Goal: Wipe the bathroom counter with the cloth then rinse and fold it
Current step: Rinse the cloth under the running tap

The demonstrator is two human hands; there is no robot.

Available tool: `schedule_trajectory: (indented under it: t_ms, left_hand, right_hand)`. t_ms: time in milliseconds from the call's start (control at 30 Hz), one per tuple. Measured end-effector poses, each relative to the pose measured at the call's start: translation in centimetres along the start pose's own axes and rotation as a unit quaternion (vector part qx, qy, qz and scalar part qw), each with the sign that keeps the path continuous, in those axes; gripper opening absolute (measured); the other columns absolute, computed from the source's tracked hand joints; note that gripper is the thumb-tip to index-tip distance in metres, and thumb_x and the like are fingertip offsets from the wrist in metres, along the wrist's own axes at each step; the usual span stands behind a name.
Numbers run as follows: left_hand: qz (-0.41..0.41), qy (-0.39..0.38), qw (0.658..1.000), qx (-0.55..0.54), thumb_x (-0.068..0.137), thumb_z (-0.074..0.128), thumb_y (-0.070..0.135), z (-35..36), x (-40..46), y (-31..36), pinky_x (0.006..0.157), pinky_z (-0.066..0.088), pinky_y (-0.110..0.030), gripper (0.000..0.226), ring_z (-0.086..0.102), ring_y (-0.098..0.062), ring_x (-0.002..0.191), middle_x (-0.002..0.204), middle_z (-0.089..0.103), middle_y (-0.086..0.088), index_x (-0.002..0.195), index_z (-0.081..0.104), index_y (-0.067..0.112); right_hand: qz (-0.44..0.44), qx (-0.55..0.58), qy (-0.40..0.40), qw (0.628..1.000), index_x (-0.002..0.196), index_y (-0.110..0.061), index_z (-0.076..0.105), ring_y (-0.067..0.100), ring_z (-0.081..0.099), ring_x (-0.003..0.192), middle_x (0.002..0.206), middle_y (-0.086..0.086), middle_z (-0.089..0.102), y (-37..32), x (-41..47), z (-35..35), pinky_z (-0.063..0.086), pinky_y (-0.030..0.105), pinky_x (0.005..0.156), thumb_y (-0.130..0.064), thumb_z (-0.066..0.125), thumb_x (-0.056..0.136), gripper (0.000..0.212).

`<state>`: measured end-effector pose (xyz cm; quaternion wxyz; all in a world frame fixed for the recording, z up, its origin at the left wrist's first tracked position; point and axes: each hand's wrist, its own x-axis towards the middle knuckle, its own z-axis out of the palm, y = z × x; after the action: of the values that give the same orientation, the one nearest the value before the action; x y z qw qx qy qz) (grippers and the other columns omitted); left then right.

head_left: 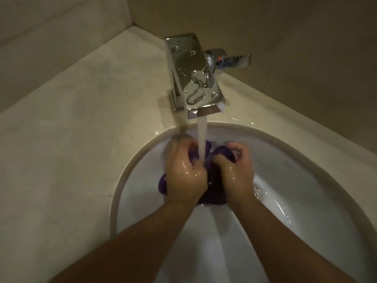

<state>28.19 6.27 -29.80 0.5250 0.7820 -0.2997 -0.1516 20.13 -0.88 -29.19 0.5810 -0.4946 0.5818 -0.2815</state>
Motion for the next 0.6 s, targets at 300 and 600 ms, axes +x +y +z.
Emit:
schedule_trajectory:
  t_ms: [300, 600]
  left_hand:
    - [0.228, 0.032, 0.924, 0.305, 0.089, 0.07, 0.019, 0.6, -1.2, -2.8, 0.087, 0.056, -0.049, 0.029, 0.06, -0.028, 0.111, 0.117, 0.063, -0.01, 0.115, 0.058, 0.01]
    - [0.198, -0.031, 0.868, 0.454, 0.094, 0.033, 0.038, 2.8, -0.4, -3.9, 0.067, 0.05, -0.043, 0.038, 0.06, -0.031, 0.071, 0.077, 0.061, -0.01, 0.088, 0.061, 0.014]
  right_hand:
    - [-0.209, -0.18, 0.026, 0.961, 0.115, -0.031, 0.06, 0.009, 0.051, 0.1, 0.114, -0.006, 0.056, 4.9, -0.4, 1.6, 0.041, 0.029, 0.088, -0.043, 0.05, 0.087, 0.032]
    - [-0.258, -0.31, -0.04, 0.914, 0.09, -0.008, 0.069, 0.033, 0.063, 0.079, 0.087, 0.014, 0.065, 7.5, 2.2, 1.2, 0.05, 0.045, 0.074, -0.024, 0.042, 0.098, 0.032]
